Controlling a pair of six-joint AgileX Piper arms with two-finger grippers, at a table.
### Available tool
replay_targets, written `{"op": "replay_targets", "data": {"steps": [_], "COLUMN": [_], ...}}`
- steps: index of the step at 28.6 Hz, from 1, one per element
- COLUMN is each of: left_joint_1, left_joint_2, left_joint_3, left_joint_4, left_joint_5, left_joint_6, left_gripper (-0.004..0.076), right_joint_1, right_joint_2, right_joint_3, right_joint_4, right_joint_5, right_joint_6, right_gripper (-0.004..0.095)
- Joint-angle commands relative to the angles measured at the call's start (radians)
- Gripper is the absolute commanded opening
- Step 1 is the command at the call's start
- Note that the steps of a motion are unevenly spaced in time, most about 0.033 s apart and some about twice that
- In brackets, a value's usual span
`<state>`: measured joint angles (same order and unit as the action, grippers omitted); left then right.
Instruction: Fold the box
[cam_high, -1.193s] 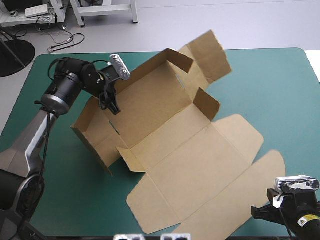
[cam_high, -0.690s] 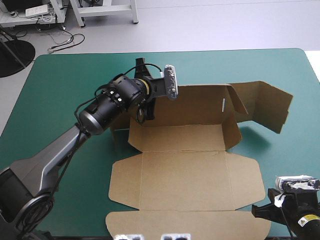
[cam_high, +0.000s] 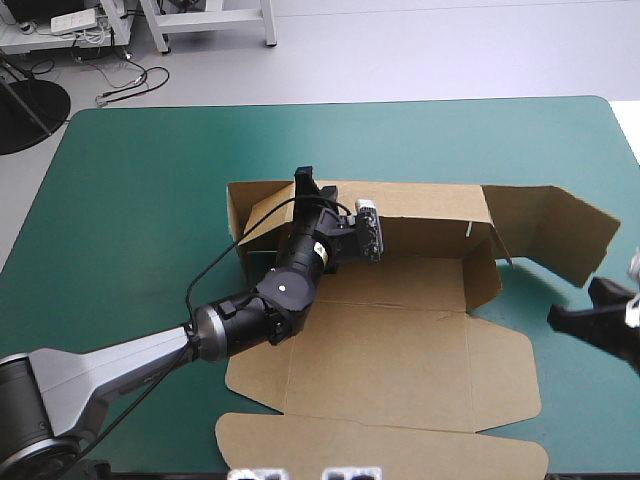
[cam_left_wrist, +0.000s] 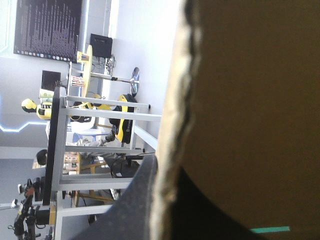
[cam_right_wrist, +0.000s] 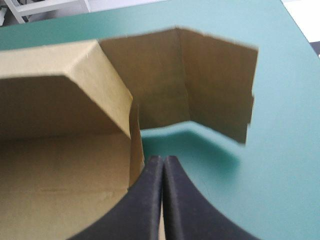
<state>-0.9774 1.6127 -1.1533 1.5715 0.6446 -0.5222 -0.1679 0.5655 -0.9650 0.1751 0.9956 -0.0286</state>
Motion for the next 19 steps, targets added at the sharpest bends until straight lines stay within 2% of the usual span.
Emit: {"op": "replay_targets", "data": {"steps": [1,4,12,19], "left_joint_1": [-0.015,-0.015,-0.015,-0.015], "left_joint_2": [-0.054,-0.054,-0.054,-0.054], "left_joint_3": [0.016,0.024,0.024,0.024], "left_joint_4": [0.113,0.109,0.116,0.115], "left_joint_5": [0.037,0.064,0.103,0.103], "left_joint_6": [-0.082,-0.082,-0.082,-0.082], "left_gripper": [-0.0010,-0.0009,-0.0009,-0.0009], "right_joint_1": [0.001,0.001,0.001,0.001], "right_joint_2": [0.149,0.294,0.757,1.059], "right_joint_3": [-0.155,-0.283,-0.597,-0.759], "right_joint_4": [0.043,0.086,0.227,0.358], "right_joint_5": [-0.109,-0.119,-0.018,0.126], "right_joint_6": [-0.026,-0.075,-0.150,-0.182], "right_gripper": [-0.0015,-0.0015,-0.0015,-0.0015]}}
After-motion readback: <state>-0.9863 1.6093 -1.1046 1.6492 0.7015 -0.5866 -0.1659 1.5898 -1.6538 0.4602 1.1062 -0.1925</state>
